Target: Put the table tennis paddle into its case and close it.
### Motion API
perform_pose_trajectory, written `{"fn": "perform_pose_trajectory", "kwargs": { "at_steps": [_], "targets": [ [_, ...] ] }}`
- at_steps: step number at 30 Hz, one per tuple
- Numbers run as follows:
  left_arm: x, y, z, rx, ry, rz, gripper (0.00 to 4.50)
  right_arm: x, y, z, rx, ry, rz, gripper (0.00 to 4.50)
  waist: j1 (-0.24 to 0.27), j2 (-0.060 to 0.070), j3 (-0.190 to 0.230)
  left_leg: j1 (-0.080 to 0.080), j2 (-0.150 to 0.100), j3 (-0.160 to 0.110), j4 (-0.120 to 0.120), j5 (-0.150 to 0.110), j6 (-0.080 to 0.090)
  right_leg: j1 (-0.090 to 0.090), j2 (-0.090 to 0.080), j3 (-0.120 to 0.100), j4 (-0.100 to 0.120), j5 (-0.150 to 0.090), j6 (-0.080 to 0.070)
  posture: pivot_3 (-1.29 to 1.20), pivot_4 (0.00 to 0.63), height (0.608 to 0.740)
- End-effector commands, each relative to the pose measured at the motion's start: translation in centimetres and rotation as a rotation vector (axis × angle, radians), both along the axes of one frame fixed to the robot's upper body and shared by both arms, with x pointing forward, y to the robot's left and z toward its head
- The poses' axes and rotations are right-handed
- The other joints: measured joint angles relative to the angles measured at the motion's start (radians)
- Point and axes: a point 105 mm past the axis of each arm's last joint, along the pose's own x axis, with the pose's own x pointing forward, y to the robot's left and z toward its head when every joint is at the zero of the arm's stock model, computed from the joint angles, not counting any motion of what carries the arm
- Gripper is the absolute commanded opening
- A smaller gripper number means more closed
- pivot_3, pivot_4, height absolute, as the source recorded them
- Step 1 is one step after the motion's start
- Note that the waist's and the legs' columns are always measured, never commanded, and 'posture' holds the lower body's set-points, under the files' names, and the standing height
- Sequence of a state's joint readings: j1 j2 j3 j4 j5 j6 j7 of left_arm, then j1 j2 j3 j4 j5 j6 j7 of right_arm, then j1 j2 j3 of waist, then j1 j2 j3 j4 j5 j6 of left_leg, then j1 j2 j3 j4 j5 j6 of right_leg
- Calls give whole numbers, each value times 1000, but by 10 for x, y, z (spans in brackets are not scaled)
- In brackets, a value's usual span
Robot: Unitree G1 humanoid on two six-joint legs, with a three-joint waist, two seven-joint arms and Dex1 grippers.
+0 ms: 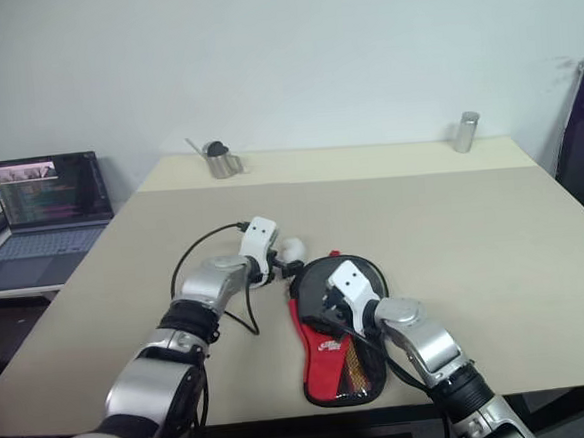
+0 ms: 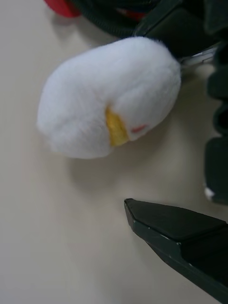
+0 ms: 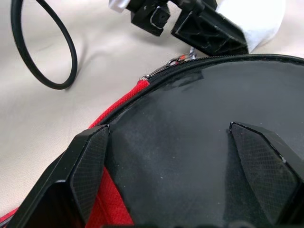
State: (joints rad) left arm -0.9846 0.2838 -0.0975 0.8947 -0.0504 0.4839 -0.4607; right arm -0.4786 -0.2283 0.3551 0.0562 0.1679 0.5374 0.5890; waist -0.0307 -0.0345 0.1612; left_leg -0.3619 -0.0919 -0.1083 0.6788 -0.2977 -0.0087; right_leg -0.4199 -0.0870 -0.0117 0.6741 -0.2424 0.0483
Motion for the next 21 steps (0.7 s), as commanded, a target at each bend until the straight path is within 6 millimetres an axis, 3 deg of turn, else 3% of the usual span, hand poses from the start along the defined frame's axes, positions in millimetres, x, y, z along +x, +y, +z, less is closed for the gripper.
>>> {"fn": "perform_pose_trajectory", "kwargs": {
  "at_steps": [1, 4, 10, 13, 21],
  "targets": [
    [5, 5, -1, 36, -21, 37, 4130, -9, -3, -26, -39, 109, 0, 4500, 1, 0, -3, 0, 0, 0, 0, 0, 0, 0, 0, 0, 0, 0, 0, 0, 150, 740],
    [11, 7, 5, 54, -53, 64, 3257, -10, -4, -27, -41, 114, 0, 4500, 0, 0, -6, 0, 0, 0, 0, 0, 0, 0, 0, 0, 1, 0, 0, 0, 150, 740],
    [20, 7, 17, 87, -106, 86, 1074, -12, -3, -27, -48, 120, 13, 4500, -2, 0, -6, 2, 1, 0, 0, 0, 0, 0, 0, 0, 3, 0, 0, 0, 150, 740],
    [23, 4, 23, 100, -133, 94, 348, -12, -4, -27, -50, 119, 15, 4500, -2, 0, -6, 2, 1, -1, 0, 0, 0, 0, 1, 0, 3, 0, 0, 0, 150, 740],
    [36, -3, 55, 245, -282, 103, 260, -21, 2, -28, -69, 156, 93, 4500, -2, 0, -6, 1, 1, -1, 0, 1, -1, -1, 1, -1, 3, 0, 0, 0, 150, 740]
  ]
}}
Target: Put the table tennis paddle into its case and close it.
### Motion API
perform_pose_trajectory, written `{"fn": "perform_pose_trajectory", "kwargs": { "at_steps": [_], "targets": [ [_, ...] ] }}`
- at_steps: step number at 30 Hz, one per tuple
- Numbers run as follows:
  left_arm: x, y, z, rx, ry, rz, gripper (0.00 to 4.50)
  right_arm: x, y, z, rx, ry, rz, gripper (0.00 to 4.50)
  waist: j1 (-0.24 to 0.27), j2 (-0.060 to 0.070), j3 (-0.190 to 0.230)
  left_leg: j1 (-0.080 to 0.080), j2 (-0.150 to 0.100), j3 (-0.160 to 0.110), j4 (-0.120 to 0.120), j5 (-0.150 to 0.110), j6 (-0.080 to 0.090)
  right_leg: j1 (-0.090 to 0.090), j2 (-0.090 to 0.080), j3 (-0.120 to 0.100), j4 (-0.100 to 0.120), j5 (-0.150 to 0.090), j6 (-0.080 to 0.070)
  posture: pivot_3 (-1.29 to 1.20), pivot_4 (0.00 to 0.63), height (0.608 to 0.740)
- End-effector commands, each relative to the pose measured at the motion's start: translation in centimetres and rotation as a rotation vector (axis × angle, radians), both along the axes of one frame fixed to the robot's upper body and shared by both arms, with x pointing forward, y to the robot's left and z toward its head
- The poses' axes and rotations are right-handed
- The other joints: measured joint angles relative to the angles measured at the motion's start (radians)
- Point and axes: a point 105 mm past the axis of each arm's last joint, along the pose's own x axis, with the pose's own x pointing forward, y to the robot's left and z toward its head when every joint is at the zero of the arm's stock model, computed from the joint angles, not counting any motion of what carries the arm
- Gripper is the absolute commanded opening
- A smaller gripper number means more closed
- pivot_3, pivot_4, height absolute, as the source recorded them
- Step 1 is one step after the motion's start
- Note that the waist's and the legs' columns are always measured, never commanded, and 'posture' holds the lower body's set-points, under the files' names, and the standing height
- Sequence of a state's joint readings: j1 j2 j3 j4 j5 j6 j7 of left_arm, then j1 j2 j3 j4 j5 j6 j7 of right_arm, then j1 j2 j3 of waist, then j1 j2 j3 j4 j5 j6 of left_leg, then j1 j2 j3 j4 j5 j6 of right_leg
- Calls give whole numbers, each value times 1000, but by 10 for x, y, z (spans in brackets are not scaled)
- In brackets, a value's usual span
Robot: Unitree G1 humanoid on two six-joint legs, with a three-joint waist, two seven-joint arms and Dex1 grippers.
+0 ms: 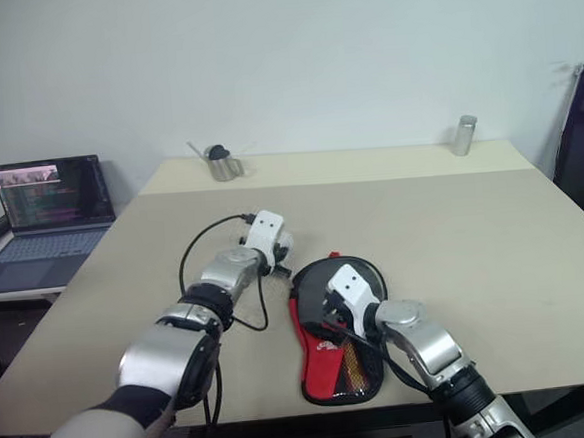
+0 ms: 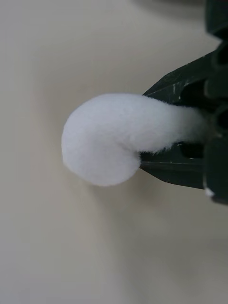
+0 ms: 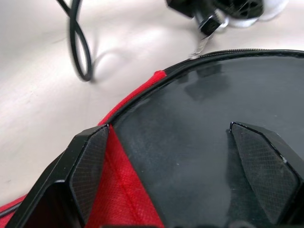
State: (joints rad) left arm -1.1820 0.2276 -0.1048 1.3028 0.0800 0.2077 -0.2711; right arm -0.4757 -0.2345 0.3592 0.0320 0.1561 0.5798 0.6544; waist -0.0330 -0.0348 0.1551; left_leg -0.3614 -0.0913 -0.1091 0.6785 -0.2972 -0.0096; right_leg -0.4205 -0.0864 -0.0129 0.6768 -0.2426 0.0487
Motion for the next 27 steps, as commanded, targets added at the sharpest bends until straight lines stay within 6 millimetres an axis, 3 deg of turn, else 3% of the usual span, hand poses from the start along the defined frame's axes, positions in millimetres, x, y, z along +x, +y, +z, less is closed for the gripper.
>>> {"fn": "perform_pose_trajectory", "kwargs": {
  "at_steps": [1, 11, 14, 16, 18, 23, 27],
  "targets": [
    [14, -7, 48, 95, -167, -8, 260, -15, 1, -27, -57, 131, 46, 4500, 0, 0, 0, 0, 0, 0, 0, 0, 0, 0, 0, 0, 0, 0, 0, 0, 150, 740],
    [16, -39, 61, 310, -271, -101, 260, -29, 1, -28, -54, 202, 82, 4500, 1, 0, 0, -1, 0, 0, 0, 0, 0, 0, 0, -1, -1, 0, 1, 0, 150, 740],
    [16, -50, 66, 473, -342, -153, 260, -34, 2, -28, -51, 223, 83, 4500, 2, 0, 0, -2, 0, 0, -1, 0, 0, 0, 0, -1, -2, 0, 1, 0, 150, 740],
    [16, -66, 79, 678, -463, -218, 260, -37, 2, -28, -48, 236, 83, 4500, 3, 0, 0, -2, -1, 0, -1, 0, 0, 0, 0, -1, -3, -1, 1, 0, 150, 740],
    [13, -80, 83, 763, -525, -269, 260, -38, 2, -28, -47, 241, 81, 4500, 4, 0, 1, -2, -1, -1, -1, 0, 0, 0, 0, -1, -3, -1, 1, 0, 150, 740],
    [3, -121, 82, 874, -627, -412, 260, -41, 2, -28, -48, 248, 77, 4500, 6, 0, 1, -3, -1, -1, -2, 0, 0, 0, 0, -2, -4, -2, 4, 0, 150, 740],
    [-12, -153, 68, 922, -683, -557, 260, -42, 2, -30, -41, 256, 65, 4500, 7, 0, 1, -3, -1, -1, -2, 0, 0, 0, -1, -1, -4, -4, 7, 0, 150, 740]
  ]
}}
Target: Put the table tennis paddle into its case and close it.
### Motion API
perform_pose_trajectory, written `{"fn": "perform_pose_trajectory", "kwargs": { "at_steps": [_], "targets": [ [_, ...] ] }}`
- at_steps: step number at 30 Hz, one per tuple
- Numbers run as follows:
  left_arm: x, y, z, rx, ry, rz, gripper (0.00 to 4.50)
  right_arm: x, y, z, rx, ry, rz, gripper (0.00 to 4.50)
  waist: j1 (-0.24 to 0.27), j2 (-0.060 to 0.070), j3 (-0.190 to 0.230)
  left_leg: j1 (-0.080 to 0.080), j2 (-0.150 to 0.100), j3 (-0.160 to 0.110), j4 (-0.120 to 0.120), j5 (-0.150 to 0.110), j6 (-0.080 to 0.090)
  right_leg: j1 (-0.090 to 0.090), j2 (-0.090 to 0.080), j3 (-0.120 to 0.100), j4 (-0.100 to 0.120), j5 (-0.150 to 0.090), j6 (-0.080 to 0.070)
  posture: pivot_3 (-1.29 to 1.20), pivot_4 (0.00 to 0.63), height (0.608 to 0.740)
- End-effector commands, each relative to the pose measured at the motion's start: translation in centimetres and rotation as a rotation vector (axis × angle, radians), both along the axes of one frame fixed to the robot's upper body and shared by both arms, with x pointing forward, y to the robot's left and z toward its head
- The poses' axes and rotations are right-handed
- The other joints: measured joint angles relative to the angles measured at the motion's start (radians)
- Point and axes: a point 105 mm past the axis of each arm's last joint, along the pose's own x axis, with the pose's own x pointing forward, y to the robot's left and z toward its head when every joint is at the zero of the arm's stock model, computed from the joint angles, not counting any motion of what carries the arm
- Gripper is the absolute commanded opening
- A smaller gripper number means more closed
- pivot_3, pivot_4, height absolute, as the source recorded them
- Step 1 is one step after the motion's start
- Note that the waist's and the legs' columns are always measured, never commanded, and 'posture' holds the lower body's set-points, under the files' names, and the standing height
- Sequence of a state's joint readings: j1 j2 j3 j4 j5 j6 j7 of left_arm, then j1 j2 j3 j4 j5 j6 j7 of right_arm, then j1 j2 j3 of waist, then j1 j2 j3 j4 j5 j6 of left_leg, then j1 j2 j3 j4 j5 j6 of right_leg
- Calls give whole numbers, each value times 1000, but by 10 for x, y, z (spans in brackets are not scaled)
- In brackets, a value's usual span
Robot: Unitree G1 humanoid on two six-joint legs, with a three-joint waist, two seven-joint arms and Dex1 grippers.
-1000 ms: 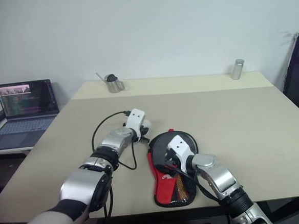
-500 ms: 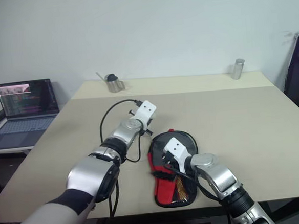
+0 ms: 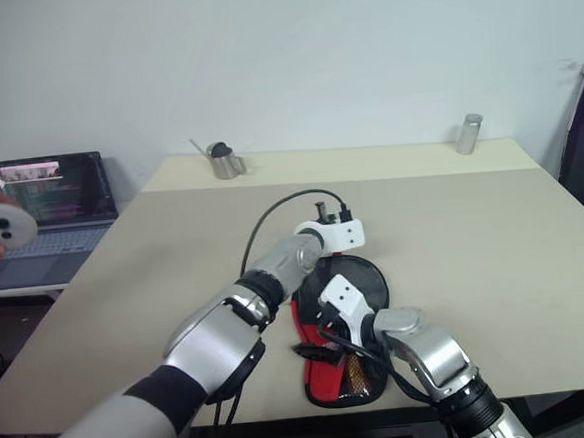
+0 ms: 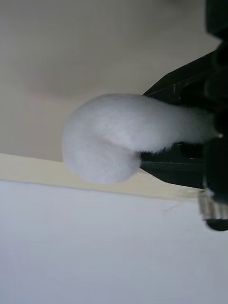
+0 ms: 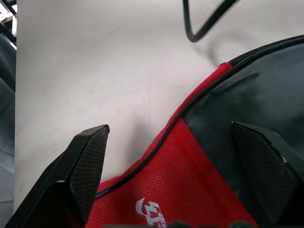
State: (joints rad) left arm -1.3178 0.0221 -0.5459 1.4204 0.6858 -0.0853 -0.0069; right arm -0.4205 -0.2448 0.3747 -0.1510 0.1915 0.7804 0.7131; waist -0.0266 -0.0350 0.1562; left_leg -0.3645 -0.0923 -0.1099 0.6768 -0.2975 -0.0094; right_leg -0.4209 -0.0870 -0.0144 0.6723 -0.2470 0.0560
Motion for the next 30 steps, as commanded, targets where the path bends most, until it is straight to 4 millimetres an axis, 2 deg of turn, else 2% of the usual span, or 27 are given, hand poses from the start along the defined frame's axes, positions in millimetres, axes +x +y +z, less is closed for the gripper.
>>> {"fn": "perform_pose_trajectory", "kwargs": {
  "at_steps": [1, 6, 12, 16, 19, 24, 30],
  "targets": [
    [-11, -43, 26, 43, -124, -172, 260, -11, -5, -31, -48, 146, -19, 4500, 2, 0, 0, 0, 0, 0, 0, 0, 0, 0, 0, 0, 0, 0, 0, 0, 150, 740],
    [-30, -73, 5, 124, -123, -302, 260, -14, -2, -31, -34, 157, -23, 4500, 7, 0, 0, 0, -1, 0, 0, 0, 0, 0, -1, 0, -1, -1, 1, 0, 150, 740],
    [-44, -93, -4, 172, -133, -389, 260, -17, 2, -29, -21, 168, -26, 4500, 22, 0, 0, -1, -1, 0, 0, -1, 1, 0, -1, 0, -2, -1, 2, 0, 150, 740],
    [-45, -92, -12, 187, -91, -385, 260, -18, 3, -28, -18, 170, -28, 4500, 24, 1, 0, -1, -1, 0, 0, -1, 1, 1, -1, -1, -4, -1, 2, 0, 150, 740],
    [-41, -77, -29, 151, 50, -313, 260, -18, 3, -27, -15, 171, -29, 4500, 24, 1, 0, -1, -1, 0, -1, -1, 2, 1, 0, -2, -6, -1, 2, 0, 150, 740],
    [-41, -60, -49, 134, 169, -267, 1931, -17, 3, -26, -15, 169, -25, 4500, 20, 1, 0, -1, -1, 1, -1, -3, 4, 1, 0, -2, -8, 1, -2, 0, 150, 740],
    [-41, -50, -61, 137, 171, -267, 4053, -15, 1, -26, -16, 168, -19, 4500, 20, 5, -5, 2, 0, 0, -2, -3, 4, 5, 0, -2, -9, 0, -1, 0, 150, 740]
  ]
}}
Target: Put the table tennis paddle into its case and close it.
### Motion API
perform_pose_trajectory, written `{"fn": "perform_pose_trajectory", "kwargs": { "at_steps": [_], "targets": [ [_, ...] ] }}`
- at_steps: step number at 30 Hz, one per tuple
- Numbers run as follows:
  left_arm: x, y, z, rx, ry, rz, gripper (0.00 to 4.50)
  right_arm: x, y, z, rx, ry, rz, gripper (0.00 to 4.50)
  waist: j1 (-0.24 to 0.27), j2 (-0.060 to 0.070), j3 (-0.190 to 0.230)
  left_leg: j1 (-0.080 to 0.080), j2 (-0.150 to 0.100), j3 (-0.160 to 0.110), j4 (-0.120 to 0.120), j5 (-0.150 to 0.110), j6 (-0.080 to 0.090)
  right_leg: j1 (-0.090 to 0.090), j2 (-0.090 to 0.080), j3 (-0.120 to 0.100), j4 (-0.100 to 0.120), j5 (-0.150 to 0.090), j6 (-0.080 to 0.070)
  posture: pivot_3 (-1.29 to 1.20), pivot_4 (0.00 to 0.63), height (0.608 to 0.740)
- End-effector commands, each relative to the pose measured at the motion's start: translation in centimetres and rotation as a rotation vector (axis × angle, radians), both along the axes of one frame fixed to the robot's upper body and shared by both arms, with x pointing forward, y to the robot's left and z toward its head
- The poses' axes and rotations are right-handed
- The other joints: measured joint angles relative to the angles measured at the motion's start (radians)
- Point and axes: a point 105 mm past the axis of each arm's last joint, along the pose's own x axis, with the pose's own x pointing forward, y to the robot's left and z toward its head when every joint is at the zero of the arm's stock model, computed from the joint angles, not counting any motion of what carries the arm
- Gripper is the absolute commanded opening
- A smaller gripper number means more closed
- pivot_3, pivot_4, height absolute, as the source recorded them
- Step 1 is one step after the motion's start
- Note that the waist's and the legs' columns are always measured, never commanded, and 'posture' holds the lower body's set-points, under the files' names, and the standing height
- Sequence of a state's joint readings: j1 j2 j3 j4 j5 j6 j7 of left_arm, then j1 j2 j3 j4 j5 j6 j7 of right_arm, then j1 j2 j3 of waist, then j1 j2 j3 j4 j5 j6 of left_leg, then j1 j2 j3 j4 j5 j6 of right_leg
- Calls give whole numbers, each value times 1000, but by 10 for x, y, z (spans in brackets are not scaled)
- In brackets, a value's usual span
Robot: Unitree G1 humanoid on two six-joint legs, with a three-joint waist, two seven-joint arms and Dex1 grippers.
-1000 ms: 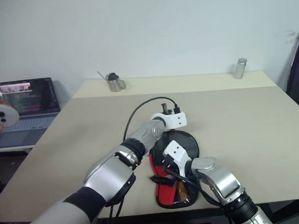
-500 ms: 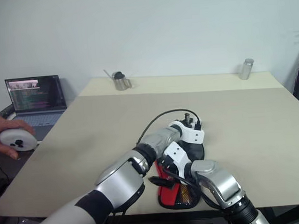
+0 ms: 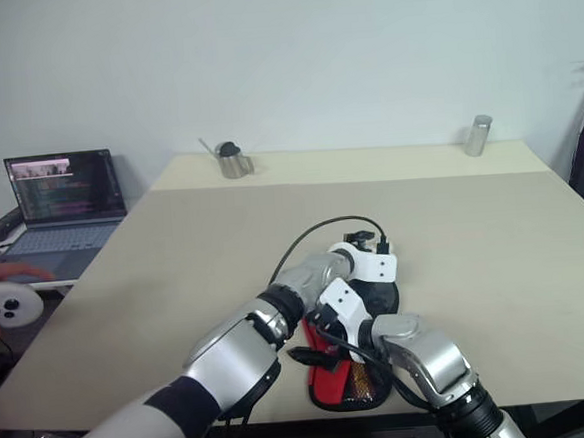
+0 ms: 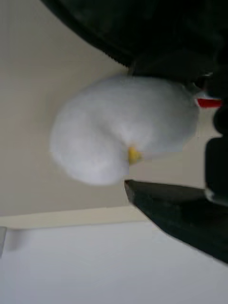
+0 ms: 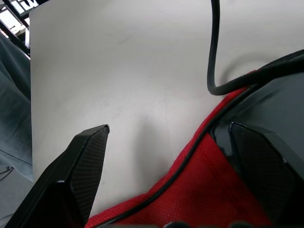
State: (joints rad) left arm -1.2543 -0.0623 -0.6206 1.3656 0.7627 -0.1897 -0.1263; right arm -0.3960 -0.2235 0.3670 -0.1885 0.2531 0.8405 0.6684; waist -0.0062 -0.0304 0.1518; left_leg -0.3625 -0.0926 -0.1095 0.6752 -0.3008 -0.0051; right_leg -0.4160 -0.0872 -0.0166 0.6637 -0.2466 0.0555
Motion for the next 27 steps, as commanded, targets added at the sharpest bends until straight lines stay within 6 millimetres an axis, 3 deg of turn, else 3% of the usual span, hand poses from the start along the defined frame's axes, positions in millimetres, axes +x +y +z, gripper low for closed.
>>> {"fn": "perform_pose_trajectory", "kwargs": {
  "at_steps": [1, 8, 12, 18, 25, 27],
  "targets": [
    [-7, 6, -23, 18, 60, -8, 4385, -7, -4, -26, -59, 108, 4, 4500, 0, 1, -2, 1, 0, -1, 0, 0, 0, 1, 0, 0, -1, -2, 3, 0, 150, 740],
    [-3, 6, -5, -57, 91, -34, 4474, -7, -4, -27, -61, 114, 14, 4500, 0, 1, -3, 2, 0, -1, 0, 0, 0, 3, 0, 0, -1, -2, 3, 0, 150, 740],
    [-6, 7, 7, -169, 244, -61, 4474, -6, -6, -27, -64, 118, 18, 4500, 0, 1, -3, 2, 0, -1, 0, 0, 0, 3, 0, 0, -1, -1, 2, 0, 150, 740],
    [-14, 25, 14, -140, 409, -164, 4474, -5, -7, -28, -69, 129, 36, 4500, -3, 1, -3, 2, 0, -1, 0, 0, 0, 3, 0, -1, -1, 1, -1, 0, 150, 740],
    [-20, 41, 38, -184, 487, -246, 4474, -4, -6, -27, -64, 133, 40, 4500, -11, 1, -3, 1, 0, -2, 0, 0, 0, 2, 1, -1, -1, 1, -2, 0, 150, 740],
    [-21, 46, 54, -251, 500, -276, 4474, -4, -5, -27, -62, 132, 41, 4500, -12, 1, -3, 0, 0, -2, 1, 0, 1, 2, 1, 0, -1, 1, -2, 0, 150, 740]
  ]
}}
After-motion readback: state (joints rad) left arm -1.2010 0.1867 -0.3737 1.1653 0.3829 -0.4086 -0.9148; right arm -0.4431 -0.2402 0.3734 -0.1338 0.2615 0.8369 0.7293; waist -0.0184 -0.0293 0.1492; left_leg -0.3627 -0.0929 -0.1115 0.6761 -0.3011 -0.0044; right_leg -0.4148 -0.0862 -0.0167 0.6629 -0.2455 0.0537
